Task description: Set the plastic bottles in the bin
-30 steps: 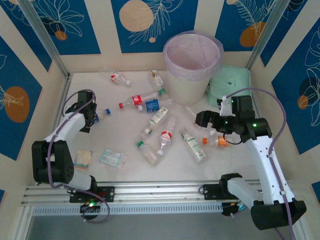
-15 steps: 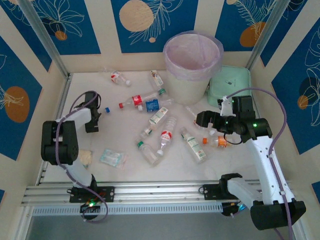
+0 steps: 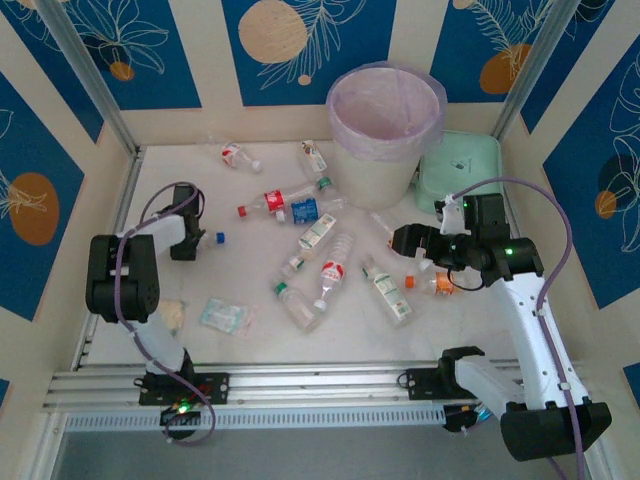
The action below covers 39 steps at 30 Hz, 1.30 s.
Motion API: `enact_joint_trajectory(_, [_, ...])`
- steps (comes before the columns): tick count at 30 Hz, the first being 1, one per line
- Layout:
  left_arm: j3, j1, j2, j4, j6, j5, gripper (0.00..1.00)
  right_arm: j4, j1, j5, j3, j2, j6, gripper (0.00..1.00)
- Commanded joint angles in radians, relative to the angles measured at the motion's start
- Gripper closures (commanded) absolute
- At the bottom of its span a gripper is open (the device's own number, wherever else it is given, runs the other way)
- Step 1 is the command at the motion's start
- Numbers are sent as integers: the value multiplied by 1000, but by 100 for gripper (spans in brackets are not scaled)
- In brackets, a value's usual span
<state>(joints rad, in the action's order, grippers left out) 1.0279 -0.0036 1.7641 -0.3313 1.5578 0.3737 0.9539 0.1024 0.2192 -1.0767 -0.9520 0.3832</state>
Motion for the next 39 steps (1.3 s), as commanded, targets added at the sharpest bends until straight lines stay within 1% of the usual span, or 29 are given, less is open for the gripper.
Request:
enact_joint_trajectory(1, [41,4,-72,-4,-308,-38,33,-23,-5,101,-3,14,14,1])
enact_joint_trajectory(4, [27,4,-148,16,-511,-148,33,-134,4,268,33,17,48,3])
enact_joint_trajectory(6, [-9,1,-216,70,-623,-277,33,-227,24,386,50,1,84,5])
enact_joint_trajectory(7, [-28,-2,-249,97,-667,-335,34,-260,36,422,49,-9,94,5])
enact_joint_trajectory(9, [-75,-16,-320,174,-760,-472,36,-300,70,453,23,-34,95,6])
enact_joint_trajectory(10, [-92,-26,-346,217,-811,-545,42,-309,83,460,7,-48,89,6])
enact_joint_trajectory(12, [-106,-56,-392,283,-936,-728,45,-331,107,487,-26,-81,69,8])
enact_joint_trajectory(13, [-101,-78,-407,285,-988,-783,46,-342,117,497,-37,-97,62,11])
enact_joint_trajectory(14, [-86,-109,-422,264,-1044,-809,46,-353,127,500,-48,-117,57,14])
enact_joint_trajectory(15, [-65,-137,-436,216,-1083,-785,46,-350,135,493,-63,-140,54,16])
enact_joint_trajectory(16, [-50,-155,-450,167,-1084,-731,44,-331,139,476,-79,-161,53,18])
enact_joint_trajectory(17, [-40,-160,-466,111,-1042,-656,42,-309,144,450,-93,-179,52,19])
enact_joint_trajectory(18, [-41,-157,-484,58,-977,-563,36,-293,148,418,-98,-190,56,20])
enact_joint_trajectory(19, [-48,-155,-493,20,-934,-470,27,-287,149,393,-95,-193,61,20])
enact_joint_trajectory(20, [-59,-154,-495,-4,-895,-374,20,-286,151,374,-84,-188,65,20])
enact_joint_trajectory(21, [-67,-148,-479,-8,-876,-318,14,-288,151,367,-70,-185,68,19])
enact_joint_trajectory(23, [-42,-124,-407,-32,-842,-266,3,-263,152,347,-58,-184,61,19])
enact_joint_trajectory(24, [-15,-112,-354,-51,-801,-246,1,-241,151,336,-60,-187,49,18])
enact_joint_trajectory(26, [30,-92,-253,-61,-706,-241,1,-196,151,310,-69,-193,25,17])
enact_joint_trajectory(29, [90,-86,-119,-62,-545,-198,1,-155,151,265,-71,-184,3,16])
enact_joint_trajectory(32, [113,-87,-45,-81,-405,-148,0,-128,148,238,-66,-165,-6,15])
enact_joint_trajectory(33, [102,-86,-33,-63,-370,-137,1,-118,147,230,-64,-158,-11,15])
enact_joint_trajectory(35, [80,-86,-12,-22,-330,-128,1,-104,140,218,-57,-142,-22,15])
enact_joint_trajectory(37, [85,-87,17,-24,-306,-127,1,-89,133,208,-52,-131,-34,15])
enact_joint_trajectory(39, [78,-87,38,-23,-291,-127,3,-75,121,203,-48,-127,-45,15])
